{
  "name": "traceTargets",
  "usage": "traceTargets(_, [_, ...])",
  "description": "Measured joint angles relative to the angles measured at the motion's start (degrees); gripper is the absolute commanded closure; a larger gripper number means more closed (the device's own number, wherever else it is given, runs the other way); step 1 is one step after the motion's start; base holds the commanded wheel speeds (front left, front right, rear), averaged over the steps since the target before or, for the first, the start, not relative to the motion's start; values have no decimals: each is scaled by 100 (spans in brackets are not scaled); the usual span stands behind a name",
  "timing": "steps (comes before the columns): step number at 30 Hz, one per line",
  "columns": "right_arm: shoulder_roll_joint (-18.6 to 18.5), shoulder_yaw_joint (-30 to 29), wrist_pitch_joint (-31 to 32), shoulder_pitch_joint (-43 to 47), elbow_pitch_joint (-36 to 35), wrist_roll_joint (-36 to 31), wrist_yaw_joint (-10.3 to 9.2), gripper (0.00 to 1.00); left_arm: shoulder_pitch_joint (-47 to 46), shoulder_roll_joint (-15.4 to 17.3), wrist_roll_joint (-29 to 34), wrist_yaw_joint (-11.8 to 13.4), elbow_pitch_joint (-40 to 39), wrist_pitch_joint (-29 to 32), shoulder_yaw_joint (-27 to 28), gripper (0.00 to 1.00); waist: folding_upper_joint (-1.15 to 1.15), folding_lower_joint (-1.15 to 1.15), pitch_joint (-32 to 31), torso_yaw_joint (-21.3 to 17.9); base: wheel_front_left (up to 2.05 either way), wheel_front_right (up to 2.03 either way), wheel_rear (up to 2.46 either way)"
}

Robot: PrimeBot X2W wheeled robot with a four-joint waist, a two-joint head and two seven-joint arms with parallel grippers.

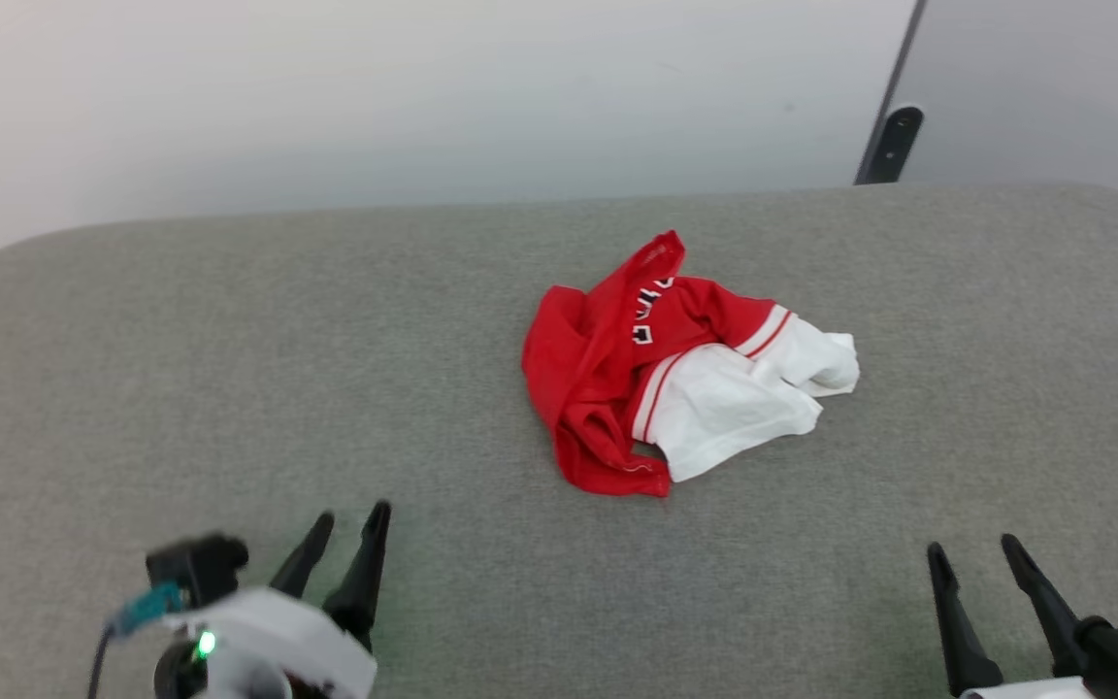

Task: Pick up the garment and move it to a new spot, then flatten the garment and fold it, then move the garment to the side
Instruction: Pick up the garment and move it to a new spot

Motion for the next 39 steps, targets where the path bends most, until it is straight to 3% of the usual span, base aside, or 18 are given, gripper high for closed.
traceTargets(7, [-12, -181, 82, 159, -151, 49, 0, 0, 1282, -364, 1474, 503, -969, 0, 1110, 0, 0, 0, -36, 204, 0, 0, 0])
traceTargets(13, [3, -274, 112, 157, -216, 104, 0, 0, 1824, -647, 2878, 490, -1534, 0, 1785, 0, 0, 0, -71, 302, 0, 0, 0])
traceTargets(22, [-18, -359, 210, 96, -492, 215, 0, 0, 2184, -1178, 4443, 214, -2158, 0, 2515, 0, 0, 0, -150, 287, 0, 0, 0])
traceTargets(39, [30, -311, 233, 127, -466, 226, 0, 0, 2432, -1897, 5215, -389, -2072, 0, 3139, 0, 0, 0, -143, 242, 0, 0, 0])
